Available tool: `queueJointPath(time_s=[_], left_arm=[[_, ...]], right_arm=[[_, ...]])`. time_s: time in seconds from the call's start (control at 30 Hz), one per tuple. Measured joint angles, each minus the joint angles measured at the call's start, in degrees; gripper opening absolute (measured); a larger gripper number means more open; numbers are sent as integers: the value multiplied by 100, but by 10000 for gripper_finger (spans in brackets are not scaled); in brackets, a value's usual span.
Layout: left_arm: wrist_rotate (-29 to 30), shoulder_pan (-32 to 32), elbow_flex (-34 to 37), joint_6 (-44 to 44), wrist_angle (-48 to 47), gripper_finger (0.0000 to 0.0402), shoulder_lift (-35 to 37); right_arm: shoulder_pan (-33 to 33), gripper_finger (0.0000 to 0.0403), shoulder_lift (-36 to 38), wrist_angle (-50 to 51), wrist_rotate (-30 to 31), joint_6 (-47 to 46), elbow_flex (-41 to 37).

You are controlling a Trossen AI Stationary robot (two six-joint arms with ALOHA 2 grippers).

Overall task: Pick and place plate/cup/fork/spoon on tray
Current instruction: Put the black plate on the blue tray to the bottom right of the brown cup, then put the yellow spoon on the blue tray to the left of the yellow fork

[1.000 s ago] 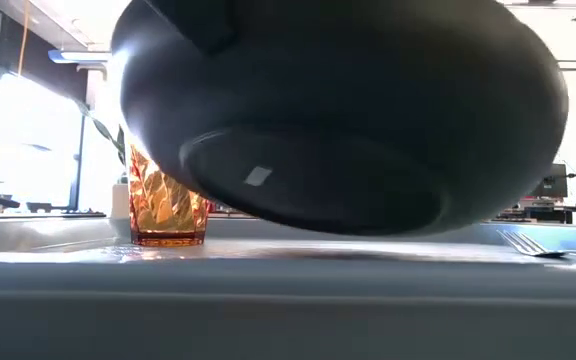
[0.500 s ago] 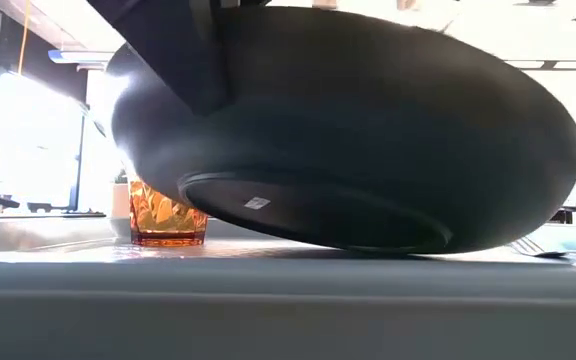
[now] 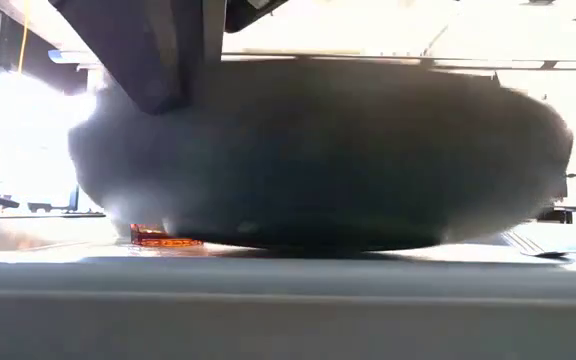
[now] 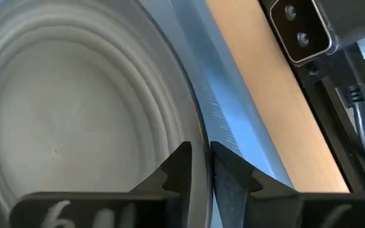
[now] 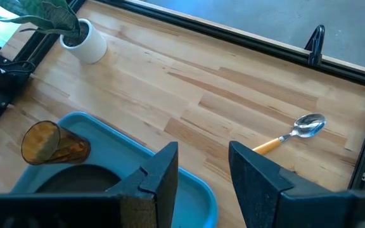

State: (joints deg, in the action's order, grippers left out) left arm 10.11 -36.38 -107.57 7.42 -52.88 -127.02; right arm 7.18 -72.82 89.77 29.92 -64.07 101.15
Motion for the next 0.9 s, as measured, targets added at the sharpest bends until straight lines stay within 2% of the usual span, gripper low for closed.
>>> queueJointPath(time_s=[0.3, 0.53, 0.77, 0.9], left_arm=[[-66, 0, 0, 113, -1, 84, 0], [-57, 29, -20, 155, -19, 81, 52], [-17, 217, -555, 193, -804, 81, 54], [313, 409, -1055, 253, -1338, 76, 61]], right_arm=[[0, 131, 0, 0, -6, 2, 0], [0, 131, 0, -1, -14, -17, -1], [-2, 131, 0, 1, -199, -207, 1], [-4, 131, 0, 21, -408, -317, 1]])
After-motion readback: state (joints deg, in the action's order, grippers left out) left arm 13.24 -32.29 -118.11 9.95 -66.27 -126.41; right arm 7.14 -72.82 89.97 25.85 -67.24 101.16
